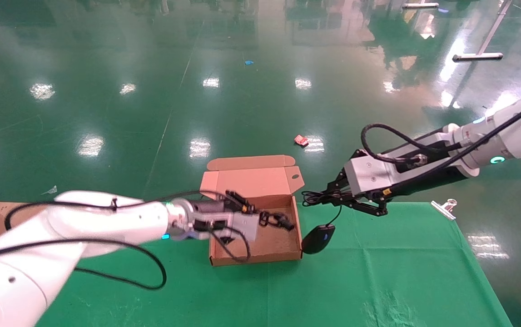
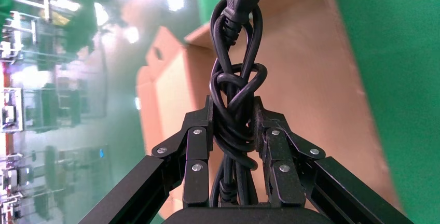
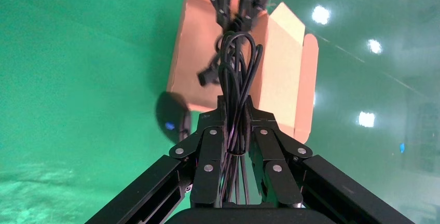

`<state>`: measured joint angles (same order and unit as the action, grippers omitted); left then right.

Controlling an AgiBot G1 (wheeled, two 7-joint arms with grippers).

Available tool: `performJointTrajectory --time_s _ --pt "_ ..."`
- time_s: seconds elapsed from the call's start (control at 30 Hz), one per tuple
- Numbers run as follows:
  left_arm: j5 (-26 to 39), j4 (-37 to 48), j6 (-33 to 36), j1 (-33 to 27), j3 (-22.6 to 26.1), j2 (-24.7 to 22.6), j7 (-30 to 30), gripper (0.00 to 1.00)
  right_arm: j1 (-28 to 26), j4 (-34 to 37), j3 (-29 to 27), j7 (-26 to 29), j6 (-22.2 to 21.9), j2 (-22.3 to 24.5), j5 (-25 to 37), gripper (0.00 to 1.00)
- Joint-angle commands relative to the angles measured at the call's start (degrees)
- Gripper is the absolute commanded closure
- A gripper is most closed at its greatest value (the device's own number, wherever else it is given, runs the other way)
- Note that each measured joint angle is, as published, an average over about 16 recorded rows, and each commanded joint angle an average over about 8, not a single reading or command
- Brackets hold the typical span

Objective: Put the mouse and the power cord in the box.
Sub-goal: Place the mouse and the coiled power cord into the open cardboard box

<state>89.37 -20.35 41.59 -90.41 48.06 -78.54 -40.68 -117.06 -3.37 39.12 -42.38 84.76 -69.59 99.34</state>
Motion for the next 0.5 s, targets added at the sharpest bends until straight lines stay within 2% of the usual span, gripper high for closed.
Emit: performJointTrajectory --time_s 0.03,0.17,0.23,0.27,0.43,0.5 --pt "-0.3 -0.8 -1.8 1.3 1.7 0.0 0.5 1.00 0.3 0.2 0.0 -0.3 -0.1 0.3 0.0 1.00" --pt "-1.5 -2.0 -4.2 2.1 4.2 0.1 2.7 1.00 0.8 0.5 0.0 -0.8 -0.2 0.3 0.0 1.00" --pt "-2.3 -2.5 -4.4 2.3 5.4 0.1 3.8 0.92 1.1 0.6 0.1 -0.9 -0.3 0.3 0.1 1.00" --pt "-2.5 -2.5 -4.5 2.3 6.0 0.2 4.3 0.83 1.2 0.7 0.1 -1.0 -0.4 0.2 0.1 1.00" --pt "-3.1 -2.1 -5.1 2.1 9.2 0.2 6.5 0.20 1.5 1.0 0.2 -1.0 -0.4 -0.2 0.2 1.00" --pt "-3.1 -2.0 -5.7 1.8 10.4 0.2 7.3 0.03 1.5 1.1 0.2 -1.0 -0.3 -0.5 0.2 1.00"
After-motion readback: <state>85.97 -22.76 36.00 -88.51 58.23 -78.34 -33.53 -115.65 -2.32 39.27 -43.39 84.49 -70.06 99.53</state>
